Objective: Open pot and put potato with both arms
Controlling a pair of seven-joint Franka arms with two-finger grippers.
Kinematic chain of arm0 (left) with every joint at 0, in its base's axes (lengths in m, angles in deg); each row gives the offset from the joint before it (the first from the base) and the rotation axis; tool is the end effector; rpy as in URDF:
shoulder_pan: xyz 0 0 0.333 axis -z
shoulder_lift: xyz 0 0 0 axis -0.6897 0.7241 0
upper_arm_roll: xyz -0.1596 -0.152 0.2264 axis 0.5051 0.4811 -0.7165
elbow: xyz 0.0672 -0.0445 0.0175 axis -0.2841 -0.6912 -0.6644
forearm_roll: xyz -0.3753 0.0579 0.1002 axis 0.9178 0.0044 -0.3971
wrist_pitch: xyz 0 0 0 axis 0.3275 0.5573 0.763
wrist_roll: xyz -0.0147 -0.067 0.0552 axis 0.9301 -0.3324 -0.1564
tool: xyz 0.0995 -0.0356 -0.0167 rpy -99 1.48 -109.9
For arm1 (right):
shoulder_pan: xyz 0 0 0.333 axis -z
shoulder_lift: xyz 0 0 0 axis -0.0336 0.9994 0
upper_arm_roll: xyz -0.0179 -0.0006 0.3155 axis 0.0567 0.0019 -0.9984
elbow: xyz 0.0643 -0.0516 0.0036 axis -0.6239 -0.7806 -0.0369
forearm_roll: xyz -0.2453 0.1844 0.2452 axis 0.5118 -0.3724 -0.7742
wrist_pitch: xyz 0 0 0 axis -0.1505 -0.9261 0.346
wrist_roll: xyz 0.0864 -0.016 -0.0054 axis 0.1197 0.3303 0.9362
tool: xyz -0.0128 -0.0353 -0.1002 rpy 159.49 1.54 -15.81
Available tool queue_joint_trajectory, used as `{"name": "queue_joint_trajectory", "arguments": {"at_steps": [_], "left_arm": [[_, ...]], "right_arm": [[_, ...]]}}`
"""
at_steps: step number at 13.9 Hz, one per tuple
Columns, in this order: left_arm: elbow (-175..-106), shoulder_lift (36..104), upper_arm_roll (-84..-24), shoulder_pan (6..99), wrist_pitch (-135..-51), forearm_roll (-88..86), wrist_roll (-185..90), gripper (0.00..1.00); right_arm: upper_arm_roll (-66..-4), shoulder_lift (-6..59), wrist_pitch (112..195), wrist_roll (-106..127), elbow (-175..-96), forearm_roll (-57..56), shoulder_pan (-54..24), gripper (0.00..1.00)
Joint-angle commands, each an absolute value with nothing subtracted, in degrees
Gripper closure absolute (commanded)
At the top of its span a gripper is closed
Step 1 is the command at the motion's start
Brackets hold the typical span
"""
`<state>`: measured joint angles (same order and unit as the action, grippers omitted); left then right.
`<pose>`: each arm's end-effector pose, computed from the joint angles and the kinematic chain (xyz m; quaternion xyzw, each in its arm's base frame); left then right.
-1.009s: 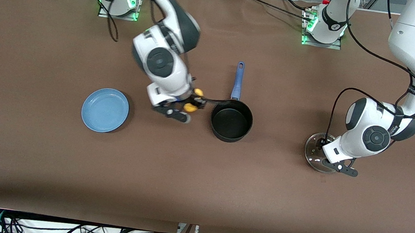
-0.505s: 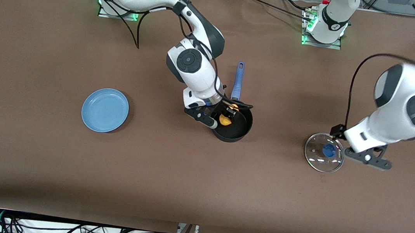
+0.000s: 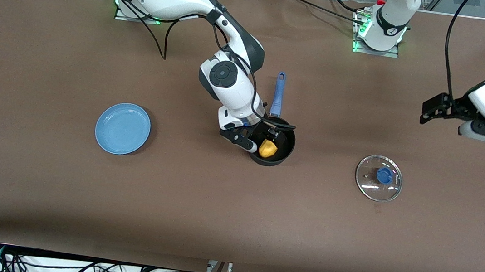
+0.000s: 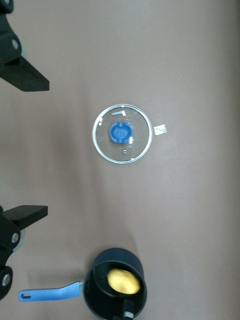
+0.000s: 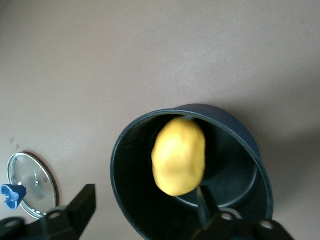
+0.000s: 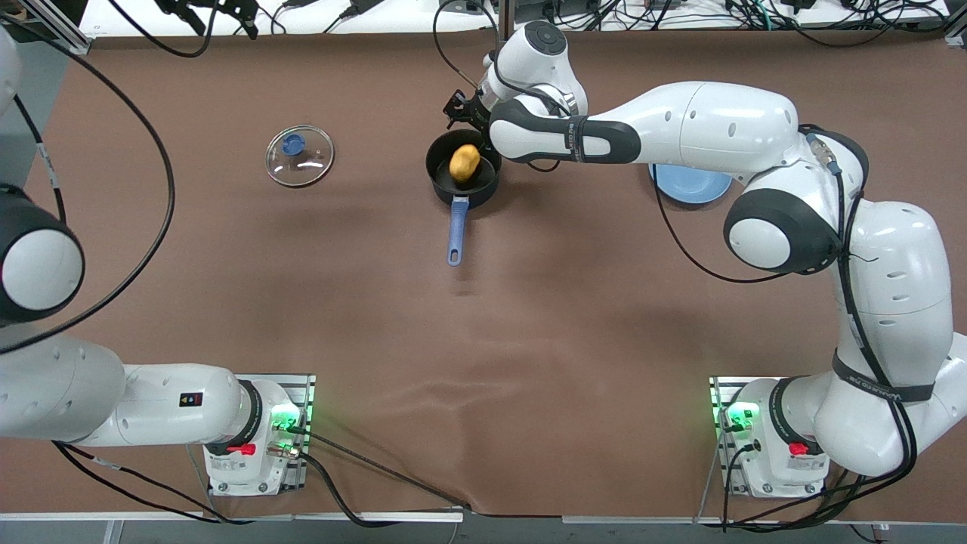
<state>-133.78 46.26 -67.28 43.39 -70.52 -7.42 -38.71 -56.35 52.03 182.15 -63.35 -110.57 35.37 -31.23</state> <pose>0.5686 -0.0509 0.5918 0.9980 -0.0592 -0.0004 0.0227 0.5596 0.5465 0.2901 -0.9453 0.2394 -0.0176 0.2207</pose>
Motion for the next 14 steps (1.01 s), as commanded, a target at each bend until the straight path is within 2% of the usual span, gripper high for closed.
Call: {"name": "queue_joint_trajectory", "arguments": {"at_steps": [1,5,10,14], "left_arm": [[-138.0,44.3,-70.2,46.3,-71.3,-6.7,-39.9,0.0],[-134.8,46.6,-70.1,46.3,-71.4,-7.1,-40.1,0.0],[-133.4,47.2,-69.7,46.5,-71.4,-7.1,-40.3,0.0],[-133.3,47.0,-69.7,46.5,-70.5,-7.1,-40.6,0.0]], "right_arm": [[-55.5,51.1,179.1,-63.4,-108.9,36.0,-31.4,0.0],[-55.1,45.4,160.4,-48.7,-108.9,36.3,-27.0,0.0],[-53.3,36.0,138.4,-23.6,-110.0,37.6,-16.9,0.0],[-51.7,26.2,132.2,-10.8,-115.7,42.0,-10.8,0.0]]}}
